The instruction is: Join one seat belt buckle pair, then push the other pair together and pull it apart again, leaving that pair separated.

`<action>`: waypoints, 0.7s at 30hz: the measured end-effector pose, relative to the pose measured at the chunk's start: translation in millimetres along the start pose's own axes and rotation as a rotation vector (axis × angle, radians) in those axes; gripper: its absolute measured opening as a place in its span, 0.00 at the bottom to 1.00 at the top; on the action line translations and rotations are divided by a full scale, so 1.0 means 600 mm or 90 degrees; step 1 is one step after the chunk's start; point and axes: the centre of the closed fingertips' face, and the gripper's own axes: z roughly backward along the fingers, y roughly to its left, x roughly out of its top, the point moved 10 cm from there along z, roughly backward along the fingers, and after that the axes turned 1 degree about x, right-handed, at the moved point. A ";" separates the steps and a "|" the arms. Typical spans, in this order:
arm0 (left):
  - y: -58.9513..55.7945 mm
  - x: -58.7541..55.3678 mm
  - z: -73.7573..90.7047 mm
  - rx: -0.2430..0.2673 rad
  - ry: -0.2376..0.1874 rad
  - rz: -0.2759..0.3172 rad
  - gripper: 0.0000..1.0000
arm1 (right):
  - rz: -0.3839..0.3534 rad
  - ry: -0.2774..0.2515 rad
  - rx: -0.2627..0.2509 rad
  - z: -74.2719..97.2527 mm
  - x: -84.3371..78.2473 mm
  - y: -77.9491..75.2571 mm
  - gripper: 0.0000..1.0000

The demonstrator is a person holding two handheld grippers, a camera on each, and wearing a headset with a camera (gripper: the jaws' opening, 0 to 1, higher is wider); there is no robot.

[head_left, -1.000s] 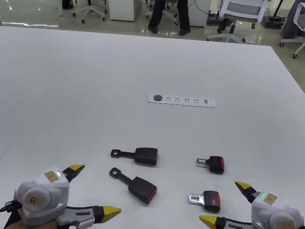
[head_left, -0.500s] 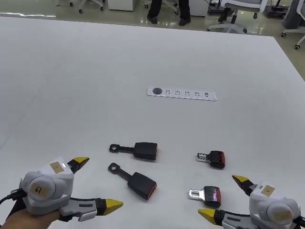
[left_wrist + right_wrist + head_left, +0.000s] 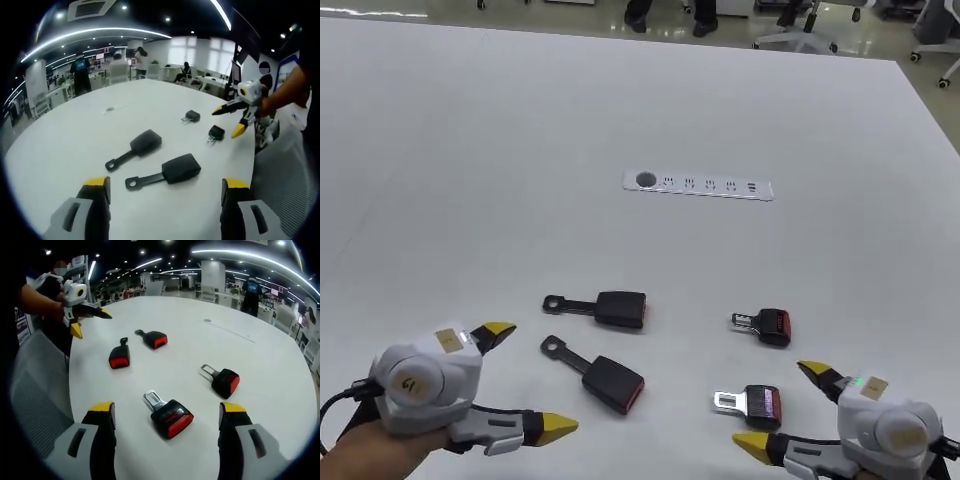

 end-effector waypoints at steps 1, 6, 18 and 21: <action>0.003 -0.002 -0.002 -0.005 0.002 -0.001 0.93 | 0.001 0.002 0.003 -0.001 0.000 0.000 0.85; 0.007 -0.003 -0.011 -0.025 0.010 -0.016 0.91 | 0.007 0.008 0.020 -0.008 0.000 -0.006 0.86; 0.010 0.006 -0.049 -0.089 0.056 -0.104 0.84 | 0.024 0.038 0.076 -0.024 -0.007 -0.014 0.83; 0.006 0.012 -0.060 -0.108 0.064 -0.126 0.82 | 0.030 0.047 0.089 -0.028 -0.009 -0.019 0.82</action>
